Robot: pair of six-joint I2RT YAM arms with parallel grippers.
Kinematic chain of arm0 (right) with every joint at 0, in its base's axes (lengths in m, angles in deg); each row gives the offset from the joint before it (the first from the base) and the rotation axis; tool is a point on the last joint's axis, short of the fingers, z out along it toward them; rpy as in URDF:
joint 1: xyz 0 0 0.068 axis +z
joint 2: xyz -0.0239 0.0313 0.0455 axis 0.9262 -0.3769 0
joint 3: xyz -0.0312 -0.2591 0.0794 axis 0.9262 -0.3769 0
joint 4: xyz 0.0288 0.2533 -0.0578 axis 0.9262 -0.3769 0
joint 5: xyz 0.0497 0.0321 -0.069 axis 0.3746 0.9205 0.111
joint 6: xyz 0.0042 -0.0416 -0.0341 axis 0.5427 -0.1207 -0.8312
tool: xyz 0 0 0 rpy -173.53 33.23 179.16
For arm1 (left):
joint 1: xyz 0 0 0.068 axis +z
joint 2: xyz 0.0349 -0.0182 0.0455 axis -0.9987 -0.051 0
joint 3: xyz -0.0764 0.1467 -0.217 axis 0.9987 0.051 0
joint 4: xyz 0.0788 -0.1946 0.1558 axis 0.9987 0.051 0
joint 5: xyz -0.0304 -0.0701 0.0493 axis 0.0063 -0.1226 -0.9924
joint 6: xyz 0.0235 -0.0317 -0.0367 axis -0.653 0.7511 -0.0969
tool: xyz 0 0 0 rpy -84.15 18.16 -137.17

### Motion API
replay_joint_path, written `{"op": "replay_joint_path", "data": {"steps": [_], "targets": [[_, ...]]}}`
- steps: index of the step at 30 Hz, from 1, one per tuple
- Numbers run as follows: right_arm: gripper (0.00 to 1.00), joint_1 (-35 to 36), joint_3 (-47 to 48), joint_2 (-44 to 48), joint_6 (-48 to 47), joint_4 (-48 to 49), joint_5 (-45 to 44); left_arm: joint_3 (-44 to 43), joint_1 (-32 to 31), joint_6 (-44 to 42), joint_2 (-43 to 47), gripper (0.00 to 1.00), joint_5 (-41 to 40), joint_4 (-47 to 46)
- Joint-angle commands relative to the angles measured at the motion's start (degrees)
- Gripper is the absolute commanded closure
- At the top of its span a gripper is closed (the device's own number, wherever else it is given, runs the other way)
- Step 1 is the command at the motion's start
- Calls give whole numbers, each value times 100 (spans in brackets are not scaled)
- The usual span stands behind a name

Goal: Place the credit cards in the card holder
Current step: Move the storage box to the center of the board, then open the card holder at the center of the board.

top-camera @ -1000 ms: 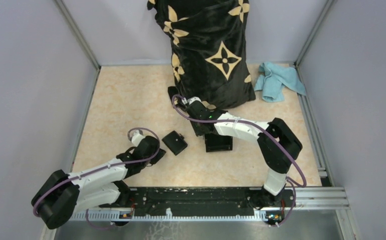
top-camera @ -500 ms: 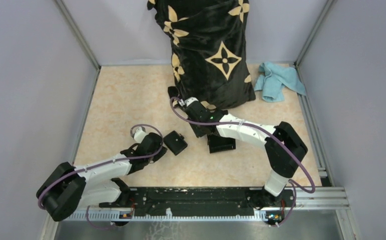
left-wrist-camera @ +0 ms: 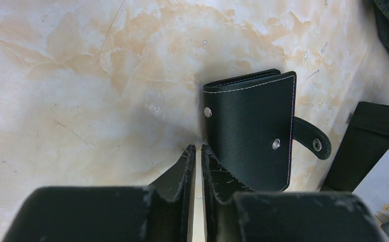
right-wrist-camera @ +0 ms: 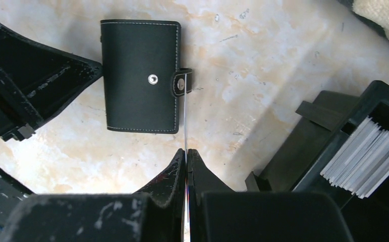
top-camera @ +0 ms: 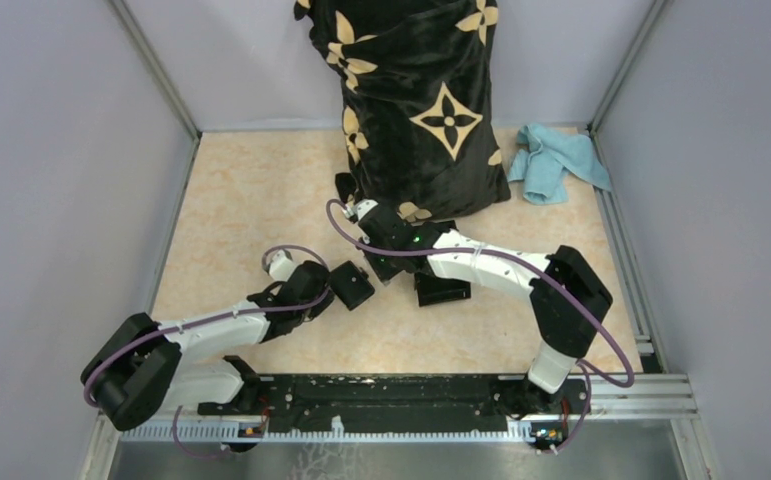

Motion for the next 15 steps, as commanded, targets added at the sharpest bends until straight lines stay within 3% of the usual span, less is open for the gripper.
{"op": "replay_joint_path", "data": {"steps": [1,15], "targets": [[100,98,236,-83,95,333,256,137,-8,229,-73,85,-159,332],[100,214,401,-427,262,485,502,311,26,431,-68,85,-219,205]]}}
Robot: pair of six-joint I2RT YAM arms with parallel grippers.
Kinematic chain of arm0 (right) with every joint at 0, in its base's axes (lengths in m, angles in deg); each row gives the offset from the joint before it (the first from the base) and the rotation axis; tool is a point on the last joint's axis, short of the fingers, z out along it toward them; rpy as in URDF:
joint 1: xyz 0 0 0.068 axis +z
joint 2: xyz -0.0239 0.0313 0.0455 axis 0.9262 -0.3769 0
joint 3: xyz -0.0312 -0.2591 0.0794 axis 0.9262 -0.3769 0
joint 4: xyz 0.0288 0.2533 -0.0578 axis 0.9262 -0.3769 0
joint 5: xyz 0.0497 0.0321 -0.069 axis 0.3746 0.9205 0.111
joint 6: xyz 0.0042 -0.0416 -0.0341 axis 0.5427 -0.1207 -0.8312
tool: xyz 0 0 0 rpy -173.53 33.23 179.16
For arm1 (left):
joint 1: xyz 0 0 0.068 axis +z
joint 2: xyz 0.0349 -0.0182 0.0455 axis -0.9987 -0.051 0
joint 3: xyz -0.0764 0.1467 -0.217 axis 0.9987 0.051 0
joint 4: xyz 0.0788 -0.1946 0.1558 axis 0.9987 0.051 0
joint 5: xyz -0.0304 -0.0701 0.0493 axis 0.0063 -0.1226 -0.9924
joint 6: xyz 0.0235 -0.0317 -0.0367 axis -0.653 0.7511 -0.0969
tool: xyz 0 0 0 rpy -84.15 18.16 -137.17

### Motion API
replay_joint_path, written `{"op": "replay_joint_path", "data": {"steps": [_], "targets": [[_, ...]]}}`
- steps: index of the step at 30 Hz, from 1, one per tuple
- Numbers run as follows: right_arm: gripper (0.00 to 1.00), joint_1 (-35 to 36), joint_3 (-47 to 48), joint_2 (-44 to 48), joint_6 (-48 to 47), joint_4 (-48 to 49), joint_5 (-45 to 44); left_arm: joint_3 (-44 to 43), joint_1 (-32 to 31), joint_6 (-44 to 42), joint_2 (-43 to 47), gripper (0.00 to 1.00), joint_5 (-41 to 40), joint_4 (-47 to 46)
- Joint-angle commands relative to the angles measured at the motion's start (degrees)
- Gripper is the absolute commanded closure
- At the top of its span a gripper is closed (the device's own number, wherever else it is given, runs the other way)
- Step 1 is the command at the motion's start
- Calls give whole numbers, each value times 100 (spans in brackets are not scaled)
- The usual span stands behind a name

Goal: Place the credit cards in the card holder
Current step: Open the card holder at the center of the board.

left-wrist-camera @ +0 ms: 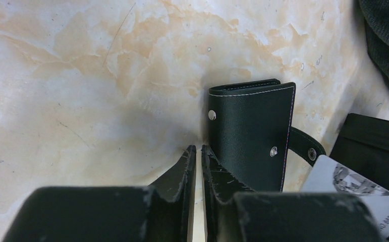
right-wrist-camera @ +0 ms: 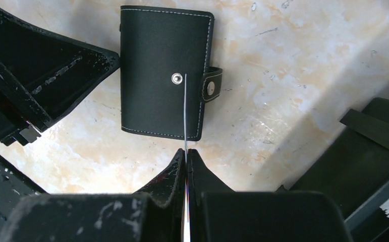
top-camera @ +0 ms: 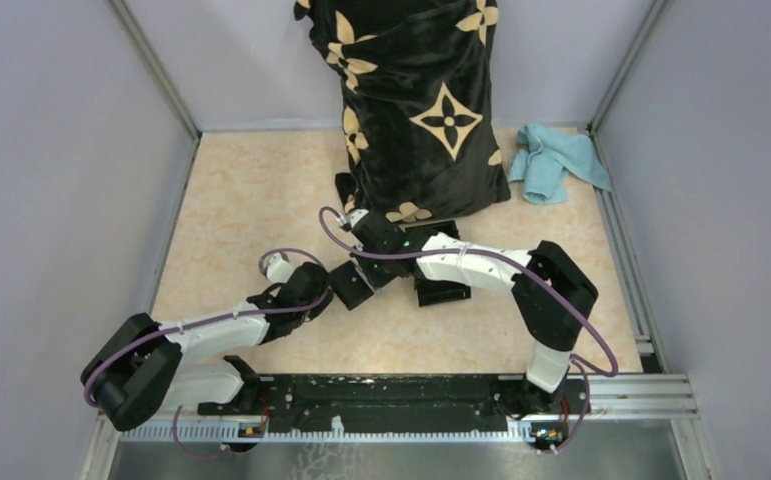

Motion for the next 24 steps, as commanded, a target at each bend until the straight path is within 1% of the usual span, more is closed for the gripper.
{"op": "replay_joint_path", "data": {"steps": [1,11,24], "targets": [[100,135,406,-79,105,264,95,237,35,66,-71,85,-99,309],[100,111,533,-418,123,234,-164,271,130,30,-101,84,-63,243],[100,-376,511,-489,131,310,122,207,262,-106,-275,84,15,183]]}}
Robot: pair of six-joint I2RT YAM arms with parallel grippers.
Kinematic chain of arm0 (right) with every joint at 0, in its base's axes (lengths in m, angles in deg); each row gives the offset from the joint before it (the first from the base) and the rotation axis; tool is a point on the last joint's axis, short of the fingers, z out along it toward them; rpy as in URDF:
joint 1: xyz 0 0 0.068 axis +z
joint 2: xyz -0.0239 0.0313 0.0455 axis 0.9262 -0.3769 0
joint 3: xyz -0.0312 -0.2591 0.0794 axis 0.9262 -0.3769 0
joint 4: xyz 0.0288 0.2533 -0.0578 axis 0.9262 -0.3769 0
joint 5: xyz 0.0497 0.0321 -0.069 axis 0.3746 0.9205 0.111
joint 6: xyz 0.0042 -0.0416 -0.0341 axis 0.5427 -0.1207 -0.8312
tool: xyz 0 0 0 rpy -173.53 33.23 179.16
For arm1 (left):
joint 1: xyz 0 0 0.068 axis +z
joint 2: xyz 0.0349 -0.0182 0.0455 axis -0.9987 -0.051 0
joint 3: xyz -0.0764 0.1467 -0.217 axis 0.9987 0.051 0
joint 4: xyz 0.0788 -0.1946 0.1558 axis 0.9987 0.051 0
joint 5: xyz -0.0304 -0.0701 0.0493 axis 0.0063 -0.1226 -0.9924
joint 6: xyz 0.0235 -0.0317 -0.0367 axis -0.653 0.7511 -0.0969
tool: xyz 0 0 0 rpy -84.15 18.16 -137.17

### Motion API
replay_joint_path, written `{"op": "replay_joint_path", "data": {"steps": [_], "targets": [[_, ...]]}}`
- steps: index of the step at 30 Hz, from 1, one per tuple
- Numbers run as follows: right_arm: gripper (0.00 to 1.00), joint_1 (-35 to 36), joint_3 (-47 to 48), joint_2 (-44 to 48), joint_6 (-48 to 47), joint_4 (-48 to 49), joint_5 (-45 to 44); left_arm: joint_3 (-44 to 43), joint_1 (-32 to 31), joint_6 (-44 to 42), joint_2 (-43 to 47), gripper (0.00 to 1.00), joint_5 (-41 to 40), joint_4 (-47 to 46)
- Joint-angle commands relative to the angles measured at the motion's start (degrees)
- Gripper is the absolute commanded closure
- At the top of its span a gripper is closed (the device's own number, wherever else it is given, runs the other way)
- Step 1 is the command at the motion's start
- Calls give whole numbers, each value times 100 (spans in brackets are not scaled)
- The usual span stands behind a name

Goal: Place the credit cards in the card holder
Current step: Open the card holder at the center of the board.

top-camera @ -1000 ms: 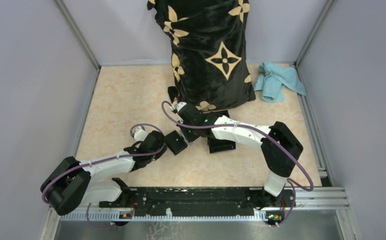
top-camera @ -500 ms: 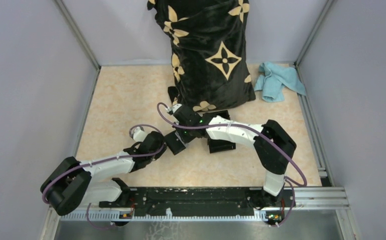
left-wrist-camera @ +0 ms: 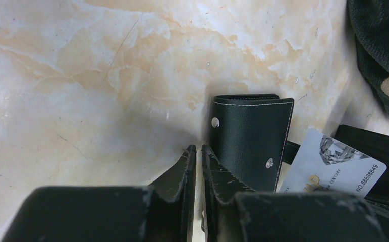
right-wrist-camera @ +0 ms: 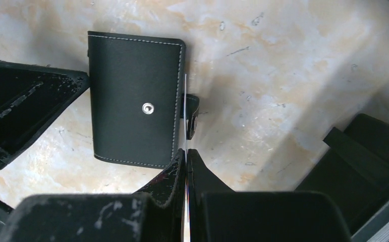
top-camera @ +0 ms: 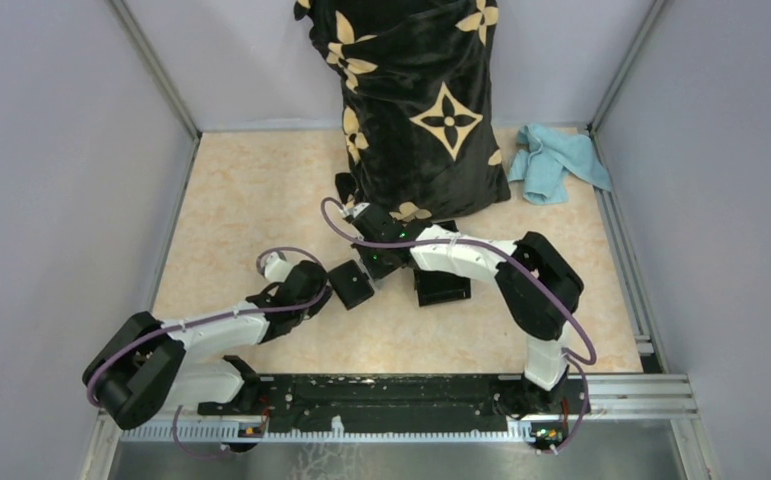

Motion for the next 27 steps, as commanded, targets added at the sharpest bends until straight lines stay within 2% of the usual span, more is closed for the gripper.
{"op": "replay_joint_path", "data": {"steps": [1,8,16,27], "targets": [[100,-166,220,61,37,214,200,110,88,-161,-226,84,18,463],[100,-413,219,-50,108,305,798,44,181,-265,-321,84,79,394],[100,-777,-222,-92,592,873,1522,69,255,-356,-413,85,176,286],[100,-960,-565,-125,1013,1339,1882,133,300,-403,-453,85,308,123]]}}
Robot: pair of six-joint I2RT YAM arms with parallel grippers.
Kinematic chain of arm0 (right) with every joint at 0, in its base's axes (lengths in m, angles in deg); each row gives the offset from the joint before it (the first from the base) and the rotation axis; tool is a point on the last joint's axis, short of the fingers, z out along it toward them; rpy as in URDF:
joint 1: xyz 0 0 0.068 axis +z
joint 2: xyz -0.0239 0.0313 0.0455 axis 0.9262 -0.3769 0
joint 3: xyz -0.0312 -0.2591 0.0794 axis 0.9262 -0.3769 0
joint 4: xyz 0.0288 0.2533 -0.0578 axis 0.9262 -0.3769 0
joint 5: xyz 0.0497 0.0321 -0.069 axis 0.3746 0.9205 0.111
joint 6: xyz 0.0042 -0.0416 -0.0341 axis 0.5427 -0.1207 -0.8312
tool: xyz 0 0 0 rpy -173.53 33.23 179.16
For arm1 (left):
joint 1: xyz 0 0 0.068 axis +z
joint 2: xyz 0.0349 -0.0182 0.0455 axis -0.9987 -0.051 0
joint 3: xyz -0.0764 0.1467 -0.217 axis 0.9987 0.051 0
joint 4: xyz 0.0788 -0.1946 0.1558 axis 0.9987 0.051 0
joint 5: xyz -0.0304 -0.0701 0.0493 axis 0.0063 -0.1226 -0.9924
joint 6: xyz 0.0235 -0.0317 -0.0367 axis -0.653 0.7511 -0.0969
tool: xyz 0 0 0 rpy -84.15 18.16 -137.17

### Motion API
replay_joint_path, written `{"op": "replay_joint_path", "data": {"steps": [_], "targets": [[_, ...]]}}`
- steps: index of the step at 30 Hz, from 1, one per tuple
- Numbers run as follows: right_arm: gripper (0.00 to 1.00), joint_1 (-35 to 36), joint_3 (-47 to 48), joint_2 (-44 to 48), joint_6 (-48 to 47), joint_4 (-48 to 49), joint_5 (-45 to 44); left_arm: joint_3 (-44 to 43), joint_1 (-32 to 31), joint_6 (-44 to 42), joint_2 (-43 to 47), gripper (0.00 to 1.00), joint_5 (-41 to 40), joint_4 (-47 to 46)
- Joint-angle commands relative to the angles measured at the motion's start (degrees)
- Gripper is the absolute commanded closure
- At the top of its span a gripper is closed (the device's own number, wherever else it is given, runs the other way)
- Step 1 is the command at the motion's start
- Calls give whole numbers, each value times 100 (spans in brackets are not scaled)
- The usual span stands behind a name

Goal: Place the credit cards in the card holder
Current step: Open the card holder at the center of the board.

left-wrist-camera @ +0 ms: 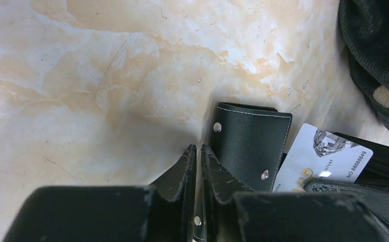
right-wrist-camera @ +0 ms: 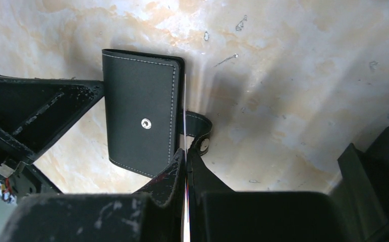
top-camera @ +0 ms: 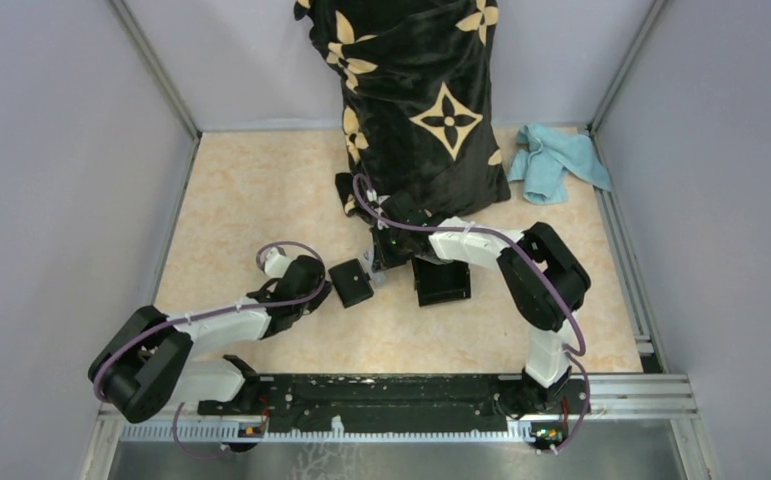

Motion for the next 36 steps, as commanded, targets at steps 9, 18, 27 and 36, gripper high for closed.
{"op": "replay_joint_path", "data": {"steps": [9,18,27,36], "targets": [[100,-17,-188,-91,388,587,284,228,50,-189,-277,86,212,399],[100,-96,-411,-58,721,886,333,314,53,-172,-297,87,243,359],[100,-141,-548,47,1001,1096,393,429,49,-134,-270,88,269,377],[100,-154,-561,178,1036,1071,371,481,50,-128,-255,88,297,401]]}}
